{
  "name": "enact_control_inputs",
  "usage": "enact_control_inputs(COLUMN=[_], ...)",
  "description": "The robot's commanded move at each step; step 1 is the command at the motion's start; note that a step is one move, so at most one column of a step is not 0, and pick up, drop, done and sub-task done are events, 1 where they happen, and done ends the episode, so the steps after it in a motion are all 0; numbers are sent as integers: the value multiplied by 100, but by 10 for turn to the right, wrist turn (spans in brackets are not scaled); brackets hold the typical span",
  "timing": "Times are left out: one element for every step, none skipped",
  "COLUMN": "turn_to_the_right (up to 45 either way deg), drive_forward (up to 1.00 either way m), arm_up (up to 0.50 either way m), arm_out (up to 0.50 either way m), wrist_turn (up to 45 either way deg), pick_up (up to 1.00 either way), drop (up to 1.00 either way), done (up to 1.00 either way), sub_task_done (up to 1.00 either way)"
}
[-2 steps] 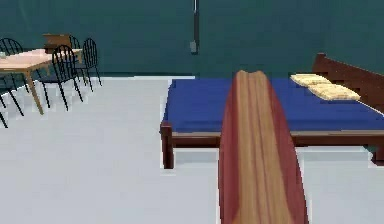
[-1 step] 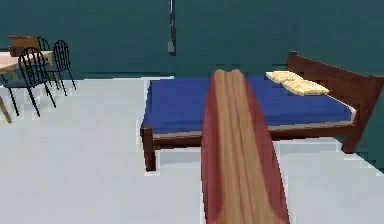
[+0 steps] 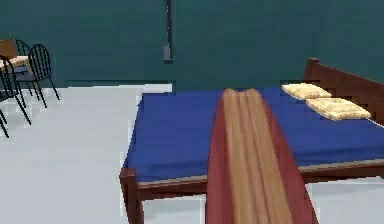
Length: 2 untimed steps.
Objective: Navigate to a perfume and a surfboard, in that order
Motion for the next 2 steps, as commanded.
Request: enact_control_inputs(turn_to_the_right=[120,0], drive_forward=[0,0], arm_up=[0,0], arm_out=[0,0], wrist_turn=[0,0], pick_up=[0,0], drop=[0,0], done=[0,100], sub_task_done=[0,0])
